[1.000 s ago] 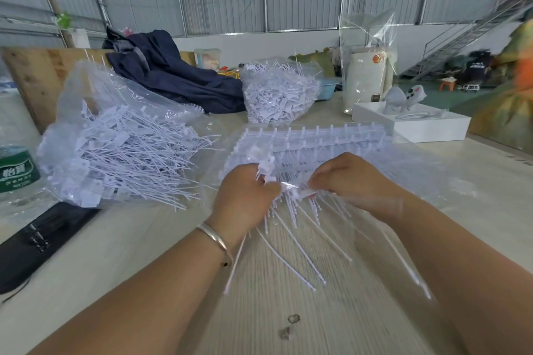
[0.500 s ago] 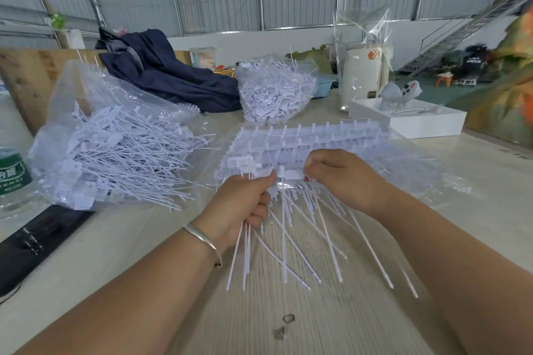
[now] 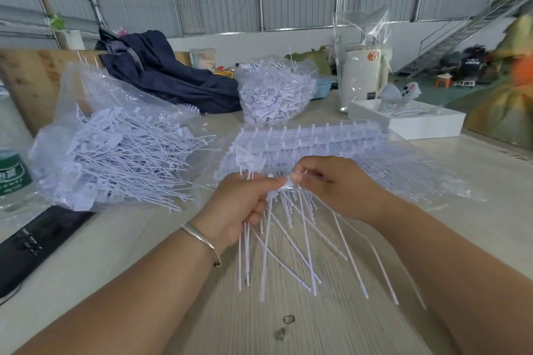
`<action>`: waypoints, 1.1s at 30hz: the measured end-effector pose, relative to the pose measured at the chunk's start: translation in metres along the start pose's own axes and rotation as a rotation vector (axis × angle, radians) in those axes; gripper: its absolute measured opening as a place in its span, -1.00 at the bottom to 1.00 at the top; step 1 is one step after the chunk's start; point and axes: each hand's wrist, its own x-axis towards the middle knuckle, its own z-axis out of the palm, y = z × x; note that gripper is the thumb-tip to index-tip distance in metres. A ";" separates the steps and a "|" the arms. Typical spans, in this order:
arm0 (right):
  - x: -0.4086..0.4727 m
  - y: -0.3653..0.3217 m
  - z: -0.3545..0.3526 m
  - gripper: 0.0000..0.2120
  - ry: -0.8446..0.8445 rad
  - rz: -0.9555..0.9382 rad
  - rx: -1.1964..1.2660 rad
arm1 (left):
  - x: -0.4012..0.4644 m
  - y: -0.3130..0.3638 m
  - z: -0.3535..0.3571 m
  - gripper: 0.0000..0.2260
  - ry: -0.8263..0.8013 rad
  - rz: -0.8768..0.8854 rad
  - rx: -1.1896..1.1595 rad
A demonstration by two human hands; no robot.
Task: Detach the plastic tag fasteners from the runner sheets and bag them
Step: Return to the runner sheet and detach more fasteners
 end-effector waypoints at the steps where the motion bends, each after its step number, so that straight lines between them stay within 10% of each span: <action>1: 0.000 0.001 -0.001 -0.83 0.004 0.016 -0.011 | 0.000 0.000 0.000 -0.81 -0.005 0.000 -0.008; 20: -0.006 -0.011 -0.019 -0.60 -0.225 -0.005 0.793 | -0.012 0.001 0.006 -0.88 -0.606 -0.138 -0.520; 33: 0.000 -0.008 -0.013 -0.87 0.095 0.121 0.669 | 0.005 -0.002 -0.003 -0.77 0.043 0.025 -0.306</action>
